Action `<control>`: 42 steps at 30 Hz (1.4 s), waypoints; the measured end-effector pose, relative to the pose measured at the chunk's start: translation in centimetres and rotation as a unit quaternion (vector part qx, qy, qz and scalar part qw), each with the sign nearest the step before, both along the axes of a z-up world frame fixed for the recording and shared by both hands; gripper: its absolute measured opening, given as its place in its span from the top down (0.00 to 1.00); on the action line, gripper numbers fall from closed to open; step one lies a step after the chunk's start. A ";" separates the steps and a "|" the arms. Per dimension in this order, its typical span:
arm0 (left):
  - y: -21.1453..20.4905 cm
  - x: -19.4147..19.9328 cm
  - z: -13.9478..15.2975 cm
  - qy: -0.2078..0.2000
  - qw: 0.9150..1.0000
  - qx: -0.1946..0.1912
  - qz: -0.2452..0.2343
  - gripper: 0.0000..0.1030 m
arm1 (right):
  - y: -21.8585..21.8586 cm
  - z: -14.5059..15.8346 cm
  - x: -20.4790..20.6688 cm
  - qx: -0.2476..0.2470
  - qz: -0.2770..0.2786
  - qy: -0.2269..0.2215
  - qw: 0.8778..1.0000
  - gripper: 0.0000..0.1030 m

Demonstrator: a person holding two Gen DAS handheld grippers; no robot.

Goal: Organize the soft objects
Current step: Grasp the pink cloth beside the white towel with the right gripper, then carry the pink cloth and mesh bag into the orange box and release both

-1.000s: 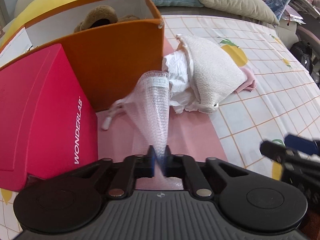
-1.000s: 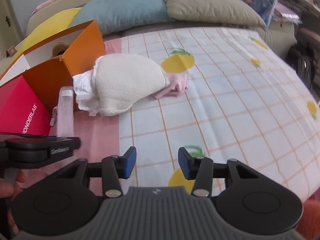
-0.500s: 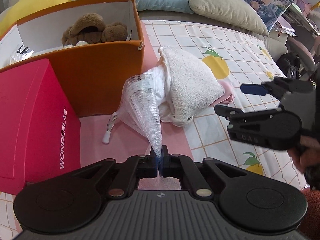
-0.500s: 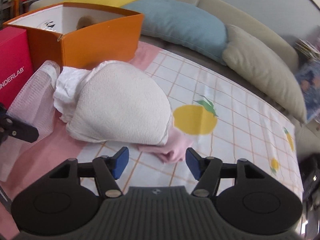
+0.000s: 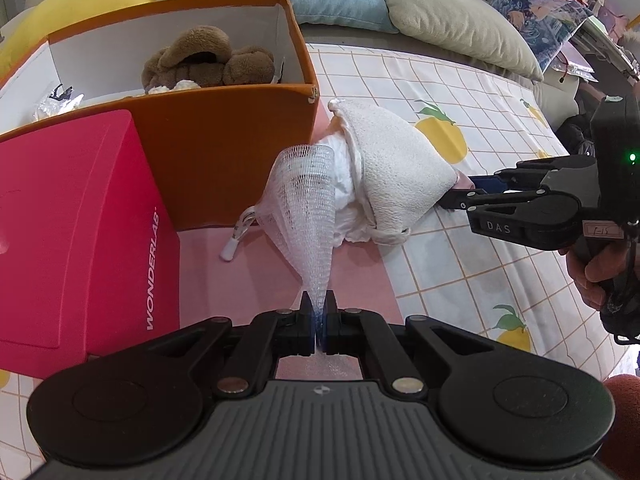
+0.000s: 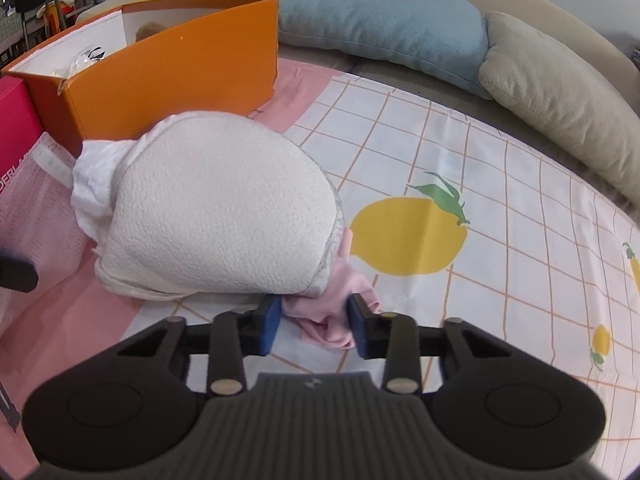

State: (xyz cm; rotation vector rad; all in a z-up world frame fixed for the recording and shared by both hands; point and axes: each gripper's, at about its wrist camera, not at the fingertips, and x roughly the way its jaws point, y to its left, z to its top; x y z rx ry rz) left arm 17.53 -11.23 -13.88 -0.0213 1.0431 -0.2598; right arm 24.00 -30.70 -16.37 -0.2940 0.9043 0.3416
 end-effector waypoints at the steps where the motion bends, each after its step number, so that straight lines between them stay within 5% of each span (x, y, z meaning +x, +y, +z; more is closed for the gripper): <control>1: 0.1 0.0 0.1 -0.001 1.000 0.000 0.001 0.97 | 0.1 0.0 -0.1 -0.005 -0.002 -0.003 1.000 0.82; 3: 0.2 -0.1 0.3 -0.002 1.000 -0.001 0.001 0.97 | 0.1 0.0 -0.2 -0.016 -0.008 -0.007 1.000 0.92; 9: 0.8 -0.7 1.3 -0.015 1.000 -0.006 0.001 0.97 | 0.9 1.5 -2.4 -0.030 -0.018 -0.023 0.999 0.94; 20: 2.5 -2.8 3.2 -0.033 0.999 -0.028 0.003 0.97 | 1.7 7.7 -10.3 0.045 -0.108 -0.061 0.991 0.95; 27: 3.7 -4.3 4.0 -0.037 0.999 -0.040 0.000 0.97 | 4.0 8.2 -15.7 0.093 -0.098 -0.017 0.991 0.95; 42: 6.0 -7.9 5.4 -0.040 0.997 -0.062 -0.009 0.97 | 6.5 8.8 -21.2 0.060 -0.168 0.055 0.982 0.94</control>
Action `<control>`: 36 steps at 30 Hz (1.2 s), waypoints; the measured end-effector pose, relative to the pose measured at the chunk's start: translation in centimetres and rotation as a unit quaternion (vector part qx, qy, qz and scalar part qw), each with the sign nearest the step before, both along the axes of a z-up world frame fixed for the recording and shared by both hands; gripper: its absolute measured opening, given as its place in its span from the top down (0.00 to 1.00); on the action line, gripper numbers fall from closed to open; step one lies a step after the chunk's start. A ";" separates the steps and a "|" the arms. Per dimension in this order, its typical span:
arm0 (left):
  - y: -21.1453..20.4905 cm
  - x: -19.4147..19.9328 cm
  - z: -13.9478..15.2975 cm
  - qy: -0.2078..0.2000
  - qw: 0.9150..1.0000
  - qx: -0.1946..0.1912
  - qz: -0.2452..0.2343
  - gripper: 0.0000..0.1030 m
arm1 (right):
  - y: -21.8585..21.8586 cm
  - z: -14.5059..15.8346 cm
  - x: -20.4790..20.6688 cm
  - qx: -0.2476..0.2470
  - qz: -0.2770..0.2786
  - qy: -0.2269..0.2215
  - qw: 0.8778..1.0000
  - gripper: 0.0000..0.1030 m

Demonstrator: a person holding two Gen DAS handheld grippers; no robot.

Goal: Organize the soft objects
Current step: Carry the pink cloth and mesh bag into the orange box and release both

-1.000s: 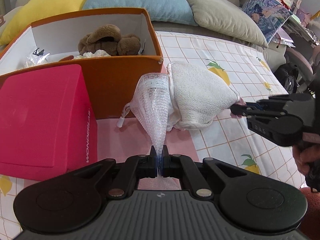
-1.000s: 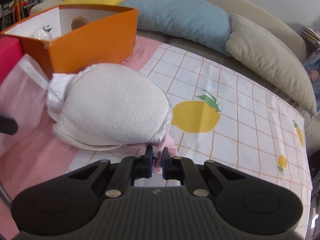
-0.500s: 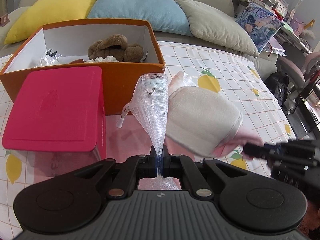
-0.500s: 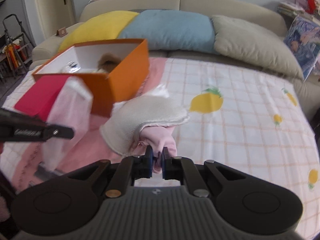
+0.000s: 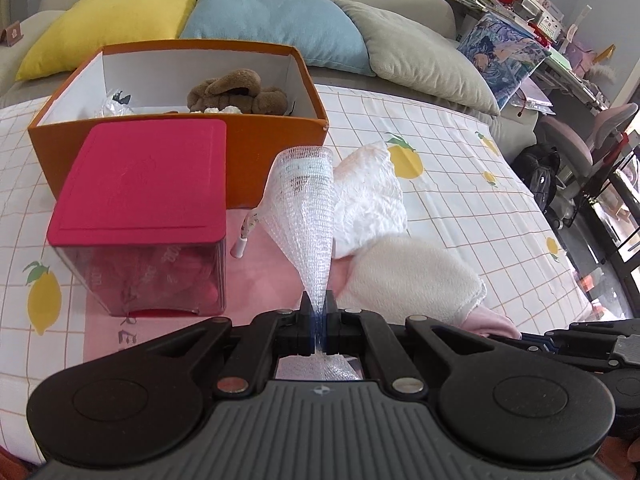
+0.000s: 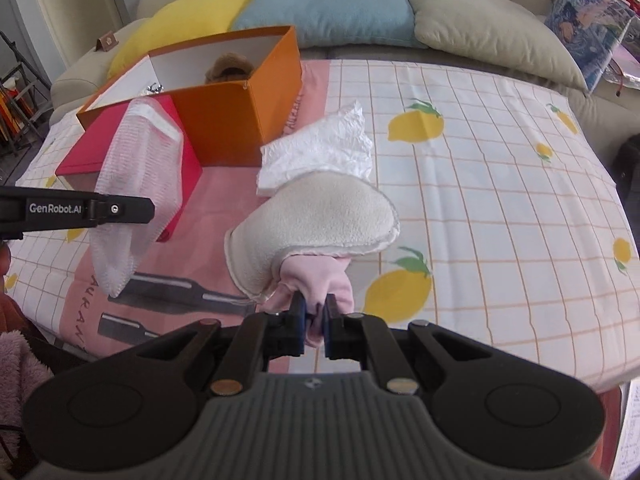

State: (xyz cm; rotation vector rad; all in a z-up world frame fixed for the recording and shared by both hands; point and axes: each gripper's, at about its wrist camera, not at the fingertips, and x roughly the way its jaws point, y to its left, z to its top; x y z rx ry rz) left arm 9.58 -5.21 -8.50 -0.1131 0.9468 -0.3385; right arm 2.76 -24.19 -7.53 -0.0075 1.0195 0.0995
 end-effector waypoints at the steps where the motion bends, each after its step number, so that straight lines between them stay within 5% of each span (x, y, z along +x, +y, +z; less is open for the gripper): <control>1: 0.1 -0.2 0.1 -0.001 1.000 -0.001 -0.001 0.97 | 0.0 0.4 -0.3 -0.010 -0.014 -0.010 1.000 0.94; 4: 0.4 -0.8 0.5 -0.005 1.000 -0.007 -0.004 0.97 | 0.2 3.2 -1.8 -0.002 -0.014 -0.083 0.996 0.94; 9: 0.8 -1.4 1.6 -0.017 1.000 -0.021 -0.006 0.97 | 1.0 6.2 -1.8 0.005 -0.013 -0.136 0.991 0.94; 25: 3.2 -3.1 6.0 -0.070 0.996 -0.063 0.004 0.98 | 5.1 7.0 0.0 0.019 0.028 -0.130 0.991 0.94; 36: 6.1 -0.6 9.8 -0.122 0.988 -0.089 0.034 0.98 | 6.9 9.0 2.8 0.025 0.058 -0.169 0.984 0.94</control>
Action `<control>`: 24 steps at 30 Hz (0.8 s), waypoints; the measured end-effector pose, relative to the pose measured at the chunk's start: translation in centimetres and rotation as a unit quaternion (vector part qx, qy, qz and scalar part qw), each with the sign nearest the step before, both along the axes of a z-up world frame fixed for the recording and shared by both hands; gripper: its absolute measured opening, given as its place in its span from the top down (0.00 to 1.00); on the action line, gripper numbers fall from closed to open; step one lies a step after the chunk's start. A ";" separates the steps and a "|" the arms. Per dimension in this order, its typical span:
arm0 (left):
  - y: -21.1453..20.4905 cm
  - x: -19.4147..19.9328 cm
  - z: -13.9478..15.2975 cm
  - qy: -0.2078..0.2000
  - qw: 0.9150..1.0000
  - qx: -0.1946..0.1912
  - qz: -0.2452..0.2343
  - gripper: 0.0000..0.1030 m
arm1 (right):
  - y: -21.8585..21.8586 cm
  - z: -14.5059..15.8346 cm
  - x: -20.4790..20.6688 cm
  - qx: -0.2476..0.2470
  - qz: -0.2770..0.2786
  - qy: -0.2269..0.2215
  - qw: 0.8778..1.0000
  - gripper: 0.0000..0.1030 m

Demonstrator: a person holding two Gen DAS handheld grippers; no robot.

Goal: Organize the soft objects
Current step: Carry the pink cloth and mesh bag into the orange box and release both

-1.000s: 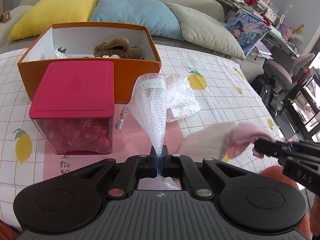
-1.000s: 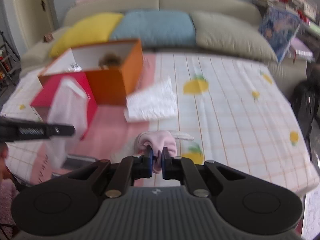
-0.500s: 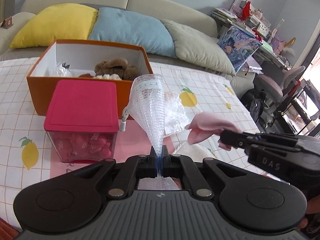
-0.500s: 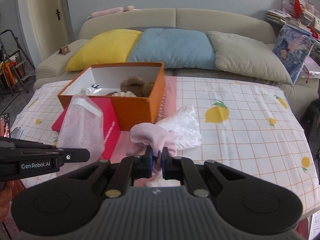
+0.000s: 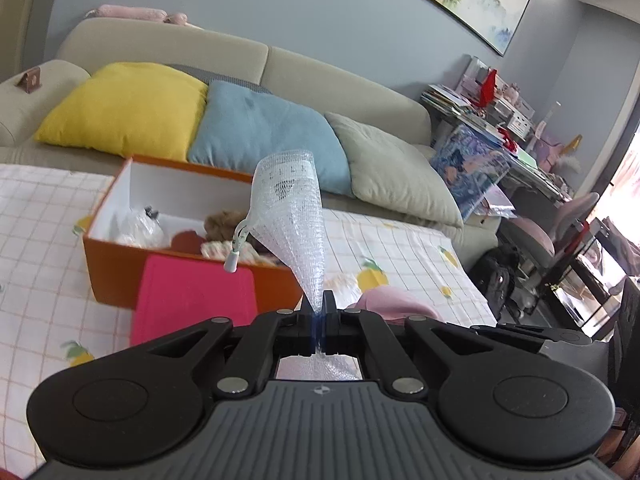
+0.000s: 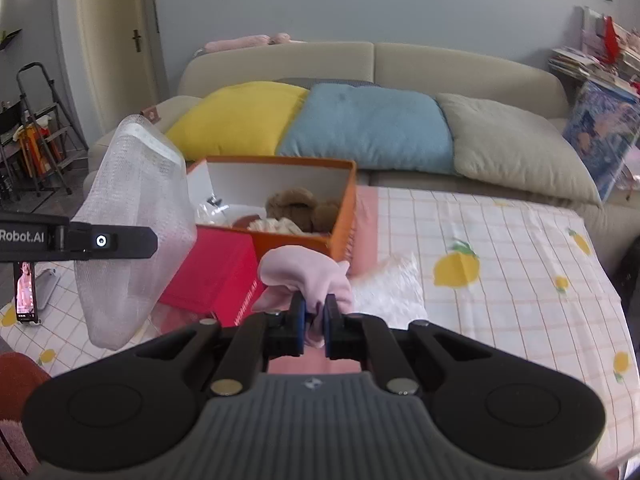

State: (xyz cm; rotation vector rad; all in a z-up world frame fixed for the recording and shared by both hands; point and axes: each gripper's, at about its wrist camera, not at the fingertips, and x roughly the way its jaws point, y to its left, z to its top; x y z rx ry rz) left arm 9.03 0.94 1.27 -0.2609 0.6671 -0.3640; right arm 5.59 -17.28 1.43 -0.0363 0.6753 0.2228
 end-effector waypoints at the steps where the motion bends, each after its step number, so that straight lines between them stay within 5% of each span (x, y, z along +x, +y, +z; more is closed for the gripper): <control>1: 0.3 0.4 0.2 -0.002 1.000 0.000 0.003 0.98 | 0.3 0.2 0.5 -0.001 0.005 -0.006 1.000 0.94; 14: 2.4 7.3 1.5 -0.049 0.995 0.076 0.039 0.98 | 4.7 1.5 9.4 -0.026 0.058 -0.051 0.997 0.94; 24: 4.3 13.5 -2.6 -0.007 0.990 0.133 0.044 0.98 | 7.5 -1.7 16.7 -0.045 0.068 -0.007 0.997 0.94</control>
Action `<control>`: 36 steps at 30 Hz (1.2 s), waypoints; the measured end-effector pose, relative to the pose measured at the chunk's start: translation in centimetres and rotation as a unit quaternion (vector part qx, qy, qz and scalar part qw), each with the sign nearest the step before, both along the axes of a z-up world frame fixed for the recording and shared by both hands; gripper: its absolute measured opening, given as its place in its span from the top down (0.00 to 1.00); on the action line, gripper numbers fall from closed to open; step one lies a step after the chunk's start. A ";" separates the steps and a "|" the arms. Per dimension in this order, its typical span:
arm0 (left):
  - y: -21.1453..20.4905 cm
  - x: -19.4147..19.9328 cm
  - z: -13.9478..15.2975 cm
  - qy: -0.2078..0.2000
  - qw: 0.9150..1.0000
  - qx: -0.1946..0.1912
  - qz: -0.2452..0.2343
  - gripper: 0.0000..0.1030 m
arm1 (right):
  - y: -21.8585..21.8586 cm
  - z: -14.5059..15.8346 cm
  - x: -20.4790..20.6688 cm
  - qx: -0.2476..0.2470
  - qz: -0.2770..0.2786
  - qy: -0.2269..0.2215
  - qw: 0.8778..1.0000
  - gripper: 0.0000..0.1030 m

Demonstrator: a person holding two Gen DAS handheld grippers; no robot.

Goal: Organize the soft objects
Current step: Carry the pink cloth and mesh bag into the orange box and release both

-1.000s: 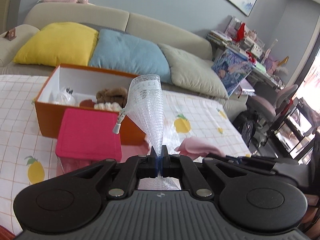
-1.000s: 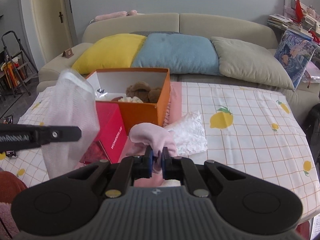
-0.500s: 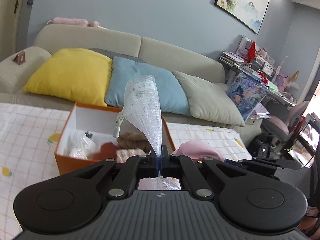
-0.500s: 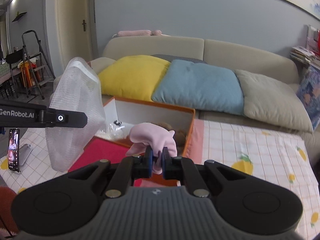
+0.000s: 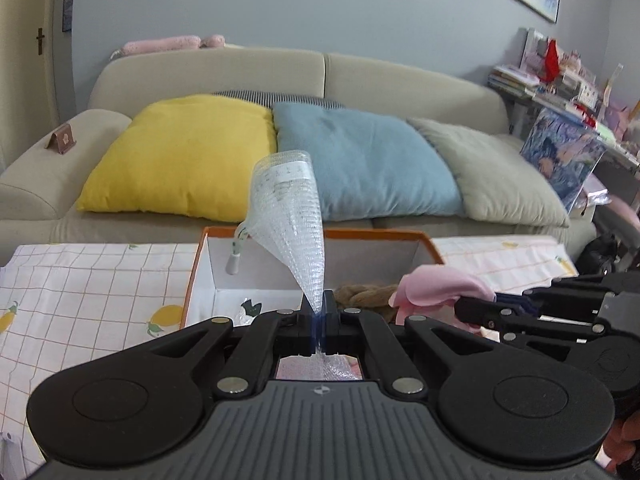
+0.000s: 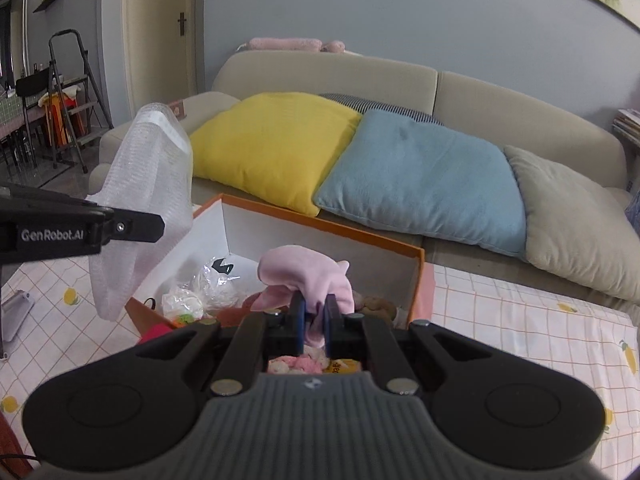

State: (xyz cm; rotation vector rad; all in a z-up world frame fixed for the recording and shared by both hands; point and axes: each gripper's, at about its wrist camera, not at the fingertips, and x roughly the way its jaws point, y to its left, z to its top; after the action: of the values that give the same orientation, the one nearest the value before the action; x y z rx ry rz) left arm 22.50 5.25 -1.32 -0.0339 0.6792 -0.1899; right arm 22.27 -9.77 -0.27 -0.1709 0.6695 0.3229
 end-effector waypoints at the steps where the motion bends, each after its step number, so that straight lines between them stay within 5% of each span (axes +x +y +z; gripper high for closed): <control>1: 0.0 0.5 -0.6 0.008 1.000 0.008 -0.001 0.98 | 0.3 -0.5 0.7 -0.002 0.001 0.006 1.000 0.94; 8: 0.7 2.8 -4.1 0.053 0.998 0.045 -0.003 0.98 | 2.4 -3.8 4.2 -0.017 0.002 0.047 0.999 0.94; 18: 0.7 3.9 -7.0 0.106 0.993 0.051 -0.015 0.95 | 2.5 -7.1 6.6 -0.031 -0.023 0.107 0.993 0.92; 22: 0.9 3.7 -6.9 0.107 0.994 0.038 -0.007 0.81 | 2.4 -7.2 6.3 -0.038 -0.023 0.107 0.993 0.87; 26: 1.1 3.3 -6.0 0.088 0.996 0.027 0.005 0.47 | 1.9 -6.6 5.8 -0.033 -0.022 0.100 0.994 0.74; 32: 1.7 2.2 -3.7 0.061 0.998 -0.002 0.016 0.26 | 1.3 -5.0 4.1 -0.039 -0.012 0.077 0.996 0.58; 36: 1.5 0.9 -2.4 0.042 0.999 -0.006 0.016 0.24 | 0.6 -3.7 2.5 -0.033 -0.013 0.061 0.998 0.48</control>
State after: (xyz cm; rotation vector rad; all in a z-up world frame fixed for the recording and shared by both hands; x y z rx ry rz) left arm 23.38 6.76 -3.77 -0.0651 0.7613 -0.1637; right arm 24.82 -9.21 -3.98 -0.2075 0.8029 0.2881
